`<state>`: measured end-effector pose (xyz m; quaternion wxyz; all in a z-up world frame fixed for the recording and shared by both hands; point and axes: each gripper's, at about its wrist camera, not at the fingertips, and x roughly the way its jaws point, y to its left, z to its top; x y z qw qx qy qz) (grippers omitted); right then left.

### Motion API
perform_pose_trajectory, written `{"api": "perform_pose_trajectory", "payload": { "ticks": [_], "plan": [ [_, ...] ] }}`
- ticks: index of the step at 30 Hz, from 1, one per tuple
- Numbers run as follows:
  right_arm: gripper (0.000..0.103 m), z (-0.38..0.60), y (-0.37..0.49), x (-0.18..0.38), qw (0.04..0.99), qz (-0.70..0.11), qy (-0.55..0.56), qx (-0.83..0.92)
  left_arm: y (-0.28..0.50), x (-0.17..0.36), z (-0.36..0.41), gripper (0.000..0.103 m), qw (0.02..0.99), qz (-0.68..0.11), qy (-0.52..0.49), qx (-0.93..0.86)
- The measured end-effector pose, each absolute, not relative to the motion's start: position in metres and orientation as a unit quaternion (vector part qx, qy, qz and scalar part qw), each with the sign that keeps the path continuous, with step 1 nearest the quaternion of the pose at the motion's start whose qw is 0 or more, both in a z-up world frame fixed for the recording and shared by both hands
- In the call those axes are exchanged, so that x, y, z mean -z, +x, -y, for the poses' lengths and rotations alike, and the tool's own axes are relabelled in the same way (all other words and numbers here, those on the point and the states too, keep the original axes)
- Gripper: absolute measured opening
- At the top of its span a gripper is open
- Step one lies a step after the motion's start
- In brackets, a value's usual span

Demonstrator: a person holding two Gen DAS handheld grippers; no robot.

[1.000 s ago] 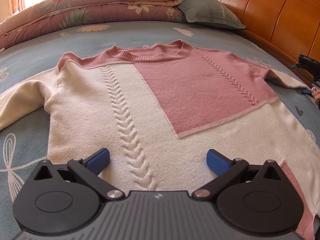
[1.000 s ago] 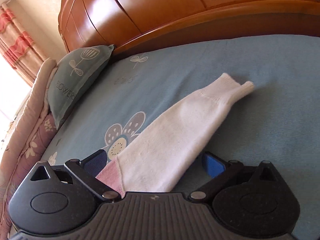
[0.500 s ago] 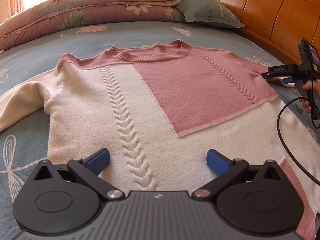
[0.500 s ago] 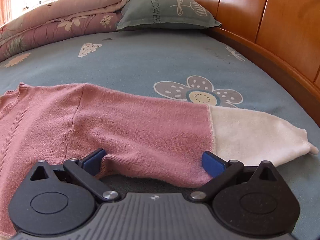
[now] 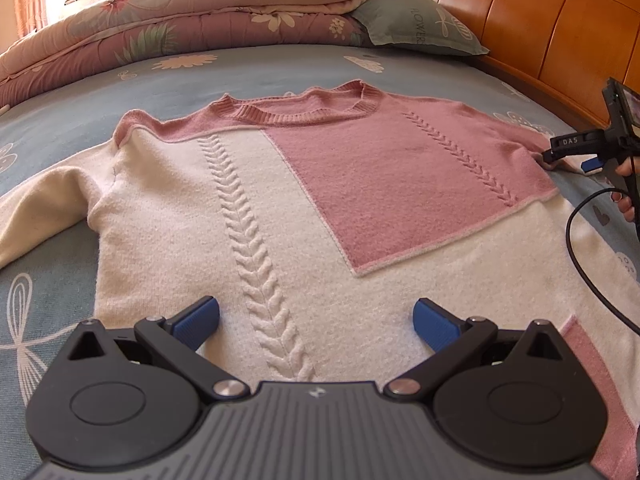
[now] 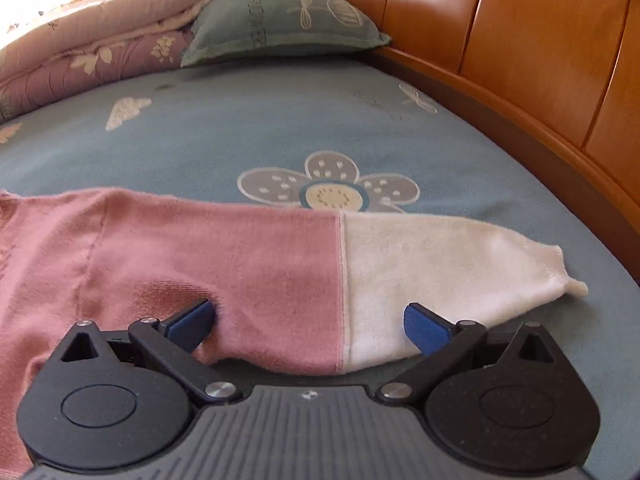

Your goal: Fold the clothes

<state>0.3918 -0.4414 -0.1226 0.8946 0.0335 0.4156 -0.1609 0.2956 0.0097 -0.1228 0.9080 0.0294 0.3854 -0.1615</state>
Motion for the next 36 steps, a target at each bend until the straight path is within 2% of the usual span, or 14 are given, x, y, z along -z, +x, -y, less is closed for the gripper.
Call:
{"api": "perform_pose_trajectory", "payload": {
  "ticks": [2, 5, 9, 12, 17, 20, 26, 32, 36],
  "plan": [
    [0.103, 0.443, 0.389, 0.112, 0.881, -0.444, 0.036, 0.157, 0.296, 0.122, -0.011, 0.102, 0.907, -0.386, 0.028, 0.163],
    [0.103, 0.44, 0.379, 0.09, 0.906, -0.389, 0.038, 0.159, 0.296, 0.122, -0.01, 0.102, 0.907, -0.387, 0.028, 0.162],
    [0.103, 0.446, 0.391, 0.105, 0.909, -0.375, 0.047, 0.178, 0.296, 0.122, -0.009, 0.102, 0.907, -0.387, 0.029, 0.161],
    [0.103, 0.454, 0.393, 0.122, 0.893, -0.414, 0.034, 0.171, 0.296, 0.122, -0.009, 0.102, 0.907, -0.388, 0.029, 0.162],
    [0.103, 0.457, 0.374, 0.097, 0.89, -0.422, 0.031, 0.171, 0.297, 0.122, -0.009, 0.102, 0.906, -0.388, 0.029, 0.167],
    [0.103, 0.471, 0.374, 0.089, 0.898, -0.392, 0.075, 0.186, 0.298, 0.122, -0.01, 0.102, 0.905, -0.389, 0.028, 0.168],
    [0.103, 0.525, 0.418, 0.128, 0.869, -0.418, 0.077, 0.254, 0.3, 0.123, -0.01, 0.102, 0.905, -0.388, 0.028, 0.17],
    [0.103, 0.579, 0.434, 0.129, 0.885, -0.39, 0.098, 0.237, 0.301, 0.124, -0.01, 0.102, 0.906, -0.386, 0.029, 0.171],
    [0.103, 0.588, 0.432, 0.114, 0.874, -0.411, 0.121, 0.231, 0.301, 0.122, -0.011, 0.102, 0.905, -0.389, 0.026, 0.171]
  ]
}}
